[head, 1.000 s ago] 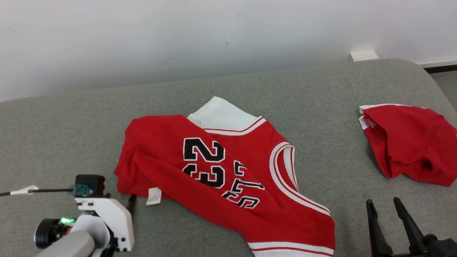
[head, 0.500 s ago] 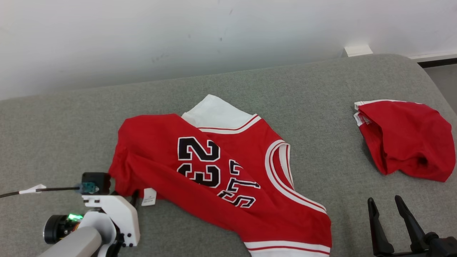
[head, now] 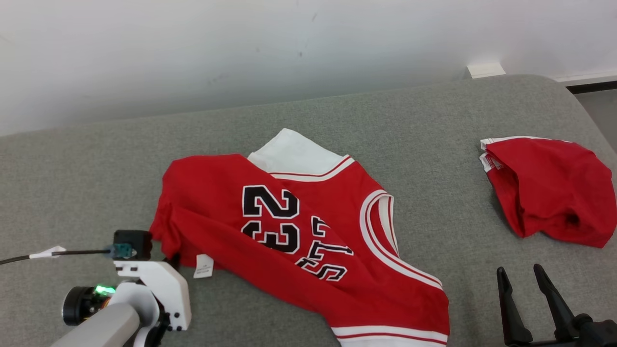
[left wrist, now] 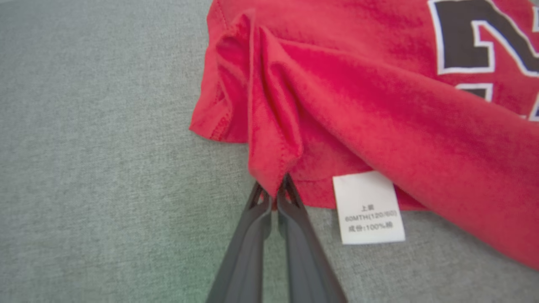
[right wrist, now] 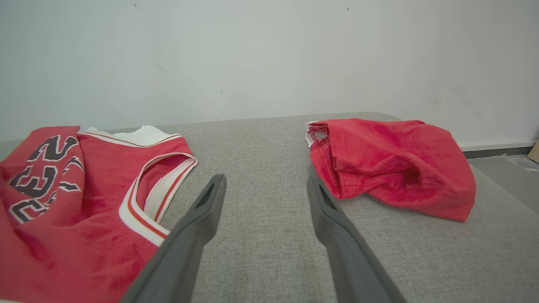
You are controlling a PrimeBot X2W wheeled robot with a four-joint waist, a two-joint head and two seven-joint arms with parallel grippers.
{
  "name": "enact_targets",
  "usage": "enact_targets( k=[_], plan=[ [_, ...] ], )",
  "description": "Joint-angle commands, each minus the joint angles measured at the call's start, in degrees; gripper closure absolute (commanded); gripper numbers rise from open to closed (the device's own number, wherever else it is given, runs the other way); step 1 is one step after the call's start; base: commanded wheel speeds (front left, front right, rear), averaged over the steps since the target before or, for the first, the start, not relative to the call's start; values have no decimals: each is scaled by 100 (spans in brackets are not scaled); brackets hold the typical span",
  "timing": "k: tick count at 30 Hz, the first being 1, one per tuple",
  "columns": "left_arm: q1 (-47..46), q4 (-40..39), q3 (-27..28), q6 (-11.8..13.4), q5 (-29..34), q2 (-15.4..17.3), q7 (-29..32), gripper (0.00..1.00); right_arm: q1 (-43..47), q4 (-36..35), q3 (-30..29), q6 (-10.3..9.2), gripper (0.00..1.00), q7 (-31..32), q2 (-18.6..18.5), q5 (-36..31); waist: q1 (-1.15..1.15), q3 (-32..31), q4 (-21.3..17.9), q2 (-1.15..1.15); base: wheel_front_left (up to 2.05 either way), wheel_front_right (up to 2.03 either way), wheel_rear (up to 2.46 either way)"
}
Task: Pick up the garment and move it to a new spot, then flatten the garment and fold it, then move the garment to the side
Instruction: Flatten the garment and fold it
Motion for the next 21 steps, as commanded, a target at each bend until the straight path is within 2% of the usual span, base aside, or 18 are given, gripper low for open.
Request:
enact_targets(
  k=[1,6,10,16,21],
  plan=[
    [-45,-5,-13,-22,-34,7,33,100,8,0,-20,-17,0,7,-24,-51,0,-13,23,0,0,0,0],
    [-53,-494,49,-8,-117,153,121,100,104,-20,-70,-17,0,7,9,-66,0,-90,120,0,0,0,0],
    [-92,-1617,153,90,-154,534,272,100,228,-51,-155,-17,0,7,35,-93,0,-199,284,0,0,0,0],
    [-69,-3578,414,654,-156,1356,620,100,289,-80,-197,-17,0,7,67,-114,0,-302,491,0,0,0,0],
    [569,-4512,610,1069,-578,1972,726,100,322,-94,-196,-17,0,7,105,-101,0,-316,529,0,0,0,0]
  ],
)
